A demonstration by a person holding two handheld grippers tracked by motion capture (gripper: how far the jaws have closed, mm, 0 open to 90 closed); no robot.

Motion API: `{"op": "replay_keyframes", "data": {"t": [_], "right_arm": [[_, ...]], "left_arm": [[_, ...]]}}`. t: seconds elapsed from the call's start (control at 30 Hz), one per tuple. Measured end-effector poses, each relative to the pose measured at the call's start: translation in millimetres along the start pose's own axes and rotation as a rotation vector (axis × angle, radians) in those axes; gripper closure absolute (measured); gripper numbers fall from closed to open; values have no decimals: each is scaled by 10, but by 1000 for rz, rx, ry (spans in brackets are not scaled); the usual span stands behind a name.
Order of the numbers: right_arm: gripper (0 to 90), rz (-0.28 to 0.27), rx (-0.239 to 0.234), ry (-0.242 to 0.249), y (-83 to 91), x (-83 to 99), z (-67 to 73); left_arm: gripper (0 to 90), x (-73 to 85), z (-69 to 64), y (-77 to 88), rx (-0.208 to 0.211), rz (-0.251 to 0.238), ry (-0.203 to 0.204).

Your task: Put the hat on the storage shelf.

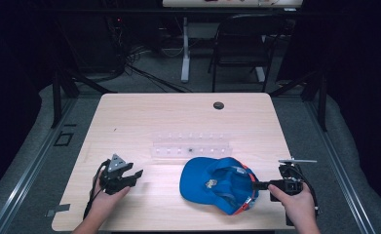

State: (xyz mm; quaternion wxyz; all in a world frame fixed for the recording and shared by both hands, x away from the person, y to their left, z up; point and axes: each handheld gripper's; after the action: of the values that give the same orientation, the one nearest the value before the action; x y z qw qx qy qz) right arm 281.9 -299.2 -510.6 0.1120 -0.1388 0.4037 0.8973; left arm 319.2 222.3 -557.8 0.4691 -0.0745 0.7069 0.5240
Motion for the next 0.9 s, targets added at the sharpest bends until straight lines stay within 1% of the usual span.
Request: {"op": "replay_keyframes", "data": {"t": [0.03, 0.07, 0.13, 0.17, 0.2, 0.27, 0.33, 0.37, 0.4, 0.5, 0.53, 0.63, 0.7, 0.77, 0.8, 0.9], "right_arm": [[776, 0, 0, 0, 0, 0, 0], [776, 4, -1, -18, 17, -23, -3], [777, 15, -1, -32, 57, -88, -22], [777, 17, 14, -34, 71, -107, -15], [777, 15, 1, -41, 70, -121, -13], [777, 23, 7, -31, 77, -152, -9], [777, 38, 16, -34, 81, -180, 18], [777, 43, 20, -25, 83, -197, 24], [777, 59, 23, -16, 94, -217, 31], [777, 60, 31, -18, 98, -251, 60], [777, 63, 43, -11, 108, -289, 86], [777, 72, 51, -7, 127, -332, 111], [777, 82, 57, -1, 150, -380, 129], [778, 95, 73, 2, 190, -452, 157], [778, 99, 79, -4, 199, -474, 173], [777, 108, 91, 0, 220, -512, 192]], "left_arm": [[493, 0, 0, 0, 0, 0, 0], [493, 0, -1, 0, 0, 0, 0], [494, -1, -4, -1, 0, -2, 2], [494, 0, -4, -1, 0, -1, 2], [494, 0, -5, -3, -1, 1, 1], [494, 0, -7, -8, -2, 2, 1], [494, -1, -11, -10, 0, 1, 0], [494, -1, -14, -12, -1, 1, -2], [494, -1, -16, -14, 0, 1, -3], [494, -1, -17, -15, 2, 3, -5], [494, 0, -17, -15, 2, 2, -4], [494, 1, -14, -13, 2, 1, -1], [494, 0, -10, -11, 2, 3, -3], [494, 1, -10, -7, 1, 2, -4], [494, 1, -12, -8, 1, 3, -4], [494, 1, -14, -12, 2, 2, -3]]}}
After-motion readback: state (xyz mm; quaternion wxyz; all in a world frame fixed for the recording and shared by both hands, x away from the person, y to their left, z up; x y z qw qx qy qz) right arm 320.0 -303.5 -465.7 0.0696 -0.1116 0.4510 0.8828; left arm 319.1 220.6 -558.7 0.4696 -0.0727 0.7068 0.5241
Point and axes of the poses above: each handheld gripper's, and its own axes: y roughly backward along the jaws, x roughly out of its underside, z roughly to its left, and after that the axes turned 1 degree about z, right-handed
